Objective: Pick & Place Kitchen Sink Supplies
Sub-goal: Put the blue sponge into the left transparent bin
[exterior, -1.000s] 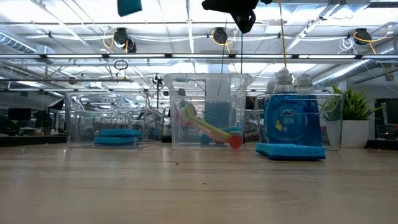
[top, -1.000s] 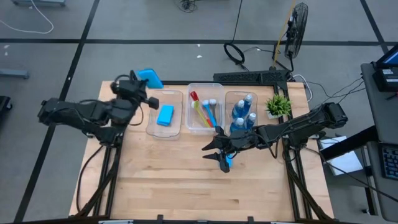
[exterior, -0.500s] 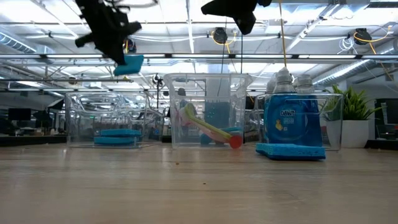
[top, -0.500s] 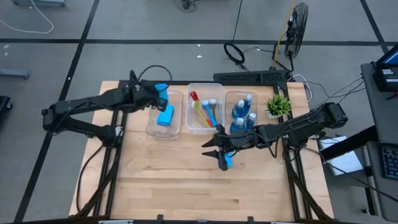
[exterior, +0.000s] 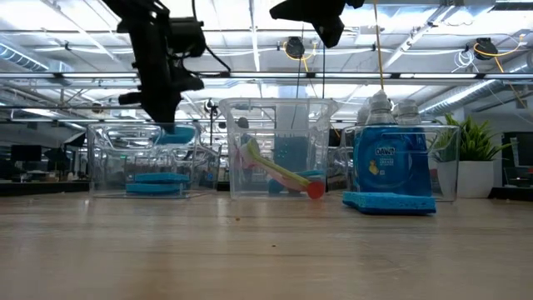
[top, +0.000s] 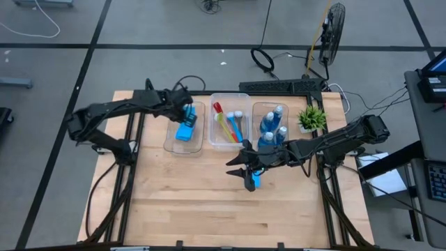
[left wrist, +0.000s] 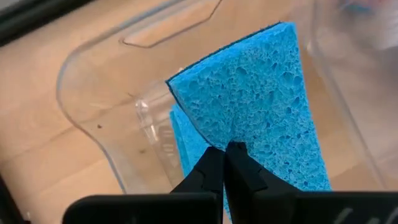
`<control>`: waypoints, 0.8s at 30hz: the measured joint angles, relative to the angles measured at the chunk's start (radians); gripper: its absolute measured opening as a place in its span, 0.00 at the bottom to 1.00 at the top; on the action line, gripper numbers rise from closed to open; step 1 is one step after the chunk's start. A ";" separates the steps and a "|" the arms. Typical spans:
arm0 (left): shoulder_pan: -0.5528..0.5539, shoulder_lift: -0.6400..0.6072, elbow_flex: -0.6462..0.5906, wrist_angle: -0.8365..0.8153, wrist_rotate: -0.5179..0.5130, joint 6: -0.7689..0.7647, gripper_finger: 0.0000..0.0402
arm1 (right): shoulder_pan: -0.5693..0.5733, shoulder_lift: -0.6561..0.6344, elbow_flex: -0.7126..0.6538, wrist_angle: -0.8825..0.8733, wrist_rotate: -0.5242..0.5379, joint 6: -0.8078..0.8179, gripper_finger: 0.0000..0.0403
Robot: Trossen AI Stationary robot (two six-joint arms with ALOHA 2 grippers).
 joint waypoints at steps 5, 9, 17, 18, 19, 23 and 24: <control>-0.002 0.068 0.000 0.020 0.022 0.000 0.00 | 0.000 0.000 0.000 0.000 0.000 0.000 0.33; -0.004 0.112 0.000 0.051 0.057 -0.002 0.00 | 0.000 0.000 0.000 0.000 0.000 -0.002 0.33; -0.004 0.167 0.000 0.061 0.077 -0.007 0.01 | 0.000 0.000 0.000 0.000 0.000 -0.003 0.33; -0.004 0.172 0.000 0.061 0.077 -0.007 0.02 | 0.000 0.000 0.000 -0.001 0.000 -0.003 0.33; -0.004 0.175 0.000 0.061 0.078 -0.008 0.03 | 0.000 0.000 0.000 0.000 0.000 -0.003 0.33; -0.004 0.185 0.000 0.062 0.077 -0.031 0.09 | 0.000 0.000 0.000 -0.001 0.000 -0.004 0.33; -0.004 0.184 0.000 0.063 0.077 -0.030 0.11 | 0.000 0.000 0.000 -0.001 0.000 -0.004 0.33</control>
